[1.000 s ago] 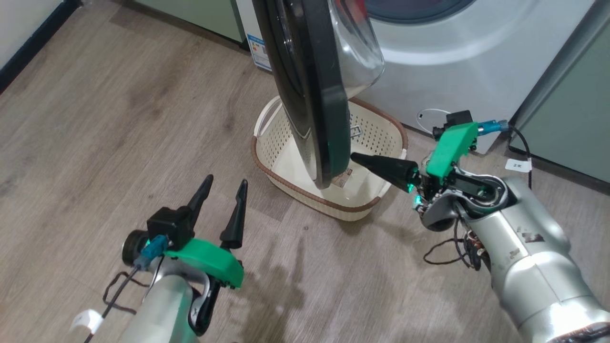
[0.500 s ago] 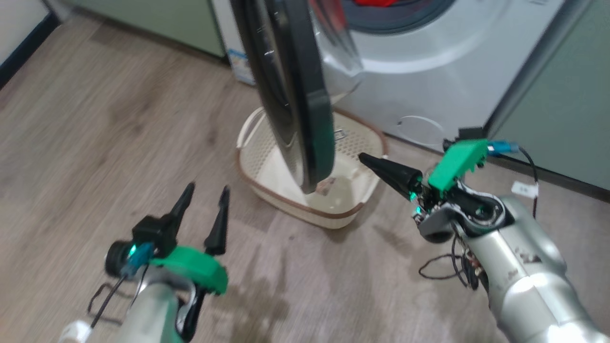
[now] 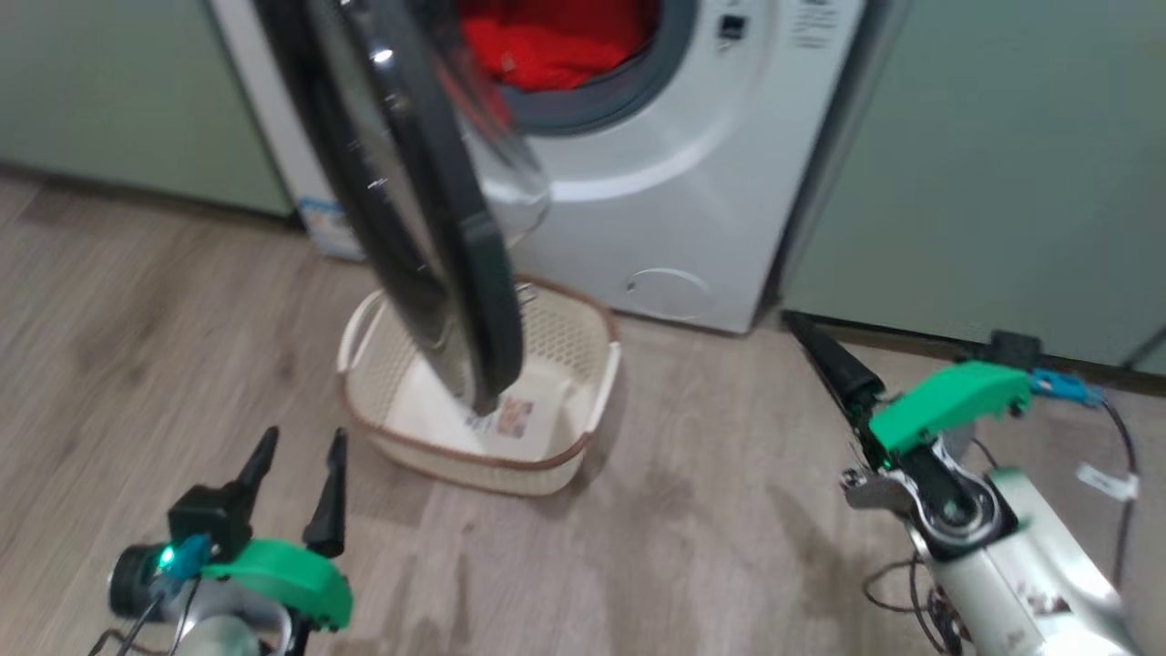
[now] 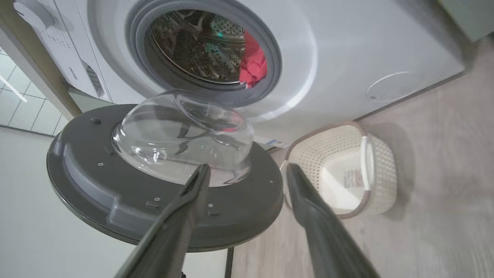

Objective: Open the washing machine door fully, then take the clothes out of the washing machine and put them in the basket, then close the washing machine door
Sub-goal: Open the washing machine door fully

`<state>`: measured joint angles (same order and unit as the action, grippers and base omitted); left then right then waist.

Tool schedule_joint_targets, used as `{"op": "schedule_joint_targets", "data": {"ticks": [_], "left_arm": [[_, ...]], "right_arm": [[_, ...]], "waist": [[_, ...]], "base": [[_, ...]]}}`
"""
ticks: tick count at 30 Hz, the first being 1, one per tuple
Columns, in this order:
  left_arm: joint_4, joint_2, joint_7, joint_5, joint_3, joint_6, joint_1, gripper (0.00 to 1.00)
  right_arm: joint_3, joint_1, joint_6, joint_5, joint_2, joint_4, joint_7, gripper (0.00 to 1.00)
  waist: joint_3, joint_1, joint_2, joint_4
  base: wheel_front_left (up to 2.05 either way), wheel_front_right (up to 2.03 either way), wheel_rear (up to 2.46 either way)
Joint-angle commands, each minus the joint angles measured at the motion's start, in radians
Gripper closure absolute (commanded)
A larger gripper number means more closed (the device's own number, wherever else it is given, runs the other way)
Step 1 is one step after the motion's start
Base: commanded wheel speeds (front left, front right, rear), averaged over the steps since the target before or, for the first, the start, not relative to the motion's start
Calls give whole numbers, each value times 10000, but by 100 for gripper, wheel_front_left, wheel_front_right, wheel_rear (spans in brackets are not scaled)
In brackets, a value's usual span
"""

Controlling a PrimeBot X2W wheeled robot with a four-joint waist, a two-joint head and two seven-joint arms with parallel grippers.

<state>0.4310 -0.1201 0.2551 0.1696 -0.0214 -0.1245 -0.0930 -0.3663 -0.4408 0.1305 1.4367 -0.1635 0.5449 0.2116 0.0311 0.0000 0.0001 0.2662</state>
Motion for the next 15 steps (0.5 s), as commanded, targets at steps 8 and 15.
{"op": "schedule_joint_targets", "data": {"ticks": [8,15], "left_arm": [[-484,-250,67,135,-830,-59,-38,0],[-600,-239,67,163,-1176,-60,201,0]], "right_arm": [[-1509,337,2,-1230,-1116,-988,-3219,0],[-1917,392,2,-3157,-1775,-725,-4721,0]], "waist": [[-556,0,-1,-1191],[-711,0,-1,-1623]], "base": [[0,0,0],[0,0,0]]}}
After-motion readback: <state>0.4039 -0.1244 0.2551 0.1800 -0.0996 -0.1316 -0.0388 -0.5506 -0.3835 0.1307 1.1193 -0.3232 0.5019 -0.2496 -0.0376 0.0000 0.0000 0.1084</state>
